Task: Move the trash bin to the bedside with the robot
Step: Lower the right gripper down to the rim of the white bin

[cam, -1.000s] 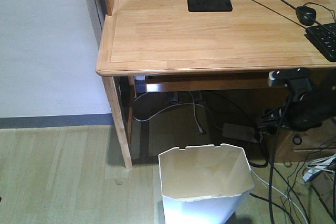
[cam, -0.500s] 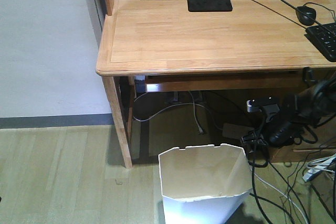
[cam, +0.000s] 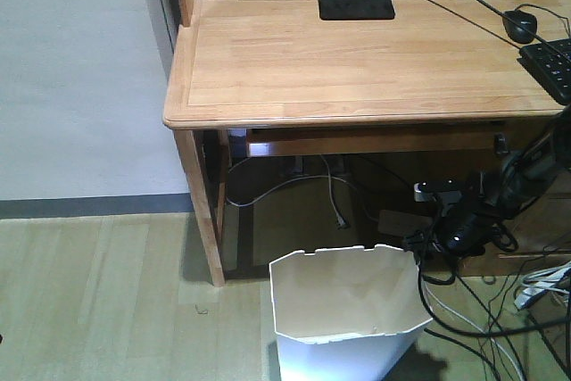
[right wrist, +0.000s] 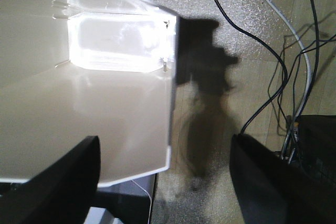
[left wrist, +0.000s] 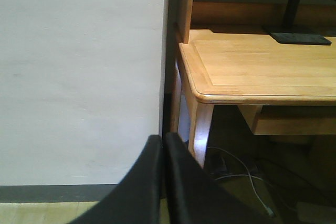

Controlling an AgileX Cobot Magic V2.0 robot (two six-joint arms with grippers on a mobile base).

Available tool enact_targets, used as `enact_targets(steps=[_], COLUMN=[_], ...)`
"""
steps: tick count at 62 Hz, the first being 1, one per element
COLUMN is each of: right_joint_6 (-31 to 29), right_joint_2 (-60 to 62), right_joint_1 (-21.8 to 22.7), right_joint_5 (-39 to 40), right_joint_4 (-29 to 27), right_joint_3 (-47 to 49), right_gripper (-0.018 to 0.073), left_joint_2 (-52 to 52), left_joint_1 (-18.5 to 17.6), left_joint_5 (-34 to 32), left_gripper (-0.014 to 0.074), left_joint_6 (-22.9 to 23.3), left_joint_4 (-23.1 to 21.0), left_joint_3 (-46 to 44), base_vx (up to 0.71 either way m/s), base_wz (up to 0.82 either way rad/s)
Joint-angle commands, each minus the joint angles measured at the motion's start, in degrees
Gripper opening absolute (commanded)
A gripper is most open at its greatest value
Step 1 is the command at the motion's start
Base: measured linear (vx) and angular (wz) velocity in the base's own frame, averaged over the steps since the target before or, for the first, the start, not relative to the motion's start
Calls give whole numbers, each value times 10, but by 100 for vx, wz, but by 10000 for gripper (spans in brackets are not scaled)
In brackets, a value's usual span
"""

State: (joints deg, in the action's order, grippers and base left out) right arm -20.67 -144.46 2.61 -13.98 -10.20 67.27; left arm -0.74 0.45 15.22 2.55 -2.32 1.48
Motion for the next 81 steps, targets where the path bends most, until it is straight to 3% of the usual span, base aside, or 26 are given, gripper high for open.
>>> enact_targets(steps=[1, 13, 61, 71, 81], right_joint_6=[-42, -59, -56, -55, -56], right_joint_2=[10, -43, -261, -292, -301], right_joint_1=[9, 7, 7, 7, 7], right_joint_5=[-2, 1, -120, -161, -186], right_joint_4=[-4, -23, -36, -37, -48], right_joint_3=[21, 54, 299, 343, 370], right_gripper=[494, 494, 465, 328, 3], left_joint_2=[-8, -8, -8, -8, -8], left_joint_1=[0, 0, 0, 0, 0], left_joint_5=[-40, -40, -40, -40, -40], left_gripper=[-6, -6, -6, -6, -6], left_joint_6=[3, 3, 3, 3, 3], left_joint_4=[-2, -2, -2, -2, -2], left_joint_3=[7, 7, 7, 7, 7], base_vx=[0, 0, 0, 0, 0], base_wz=[0, 0, 0, 0, 0])
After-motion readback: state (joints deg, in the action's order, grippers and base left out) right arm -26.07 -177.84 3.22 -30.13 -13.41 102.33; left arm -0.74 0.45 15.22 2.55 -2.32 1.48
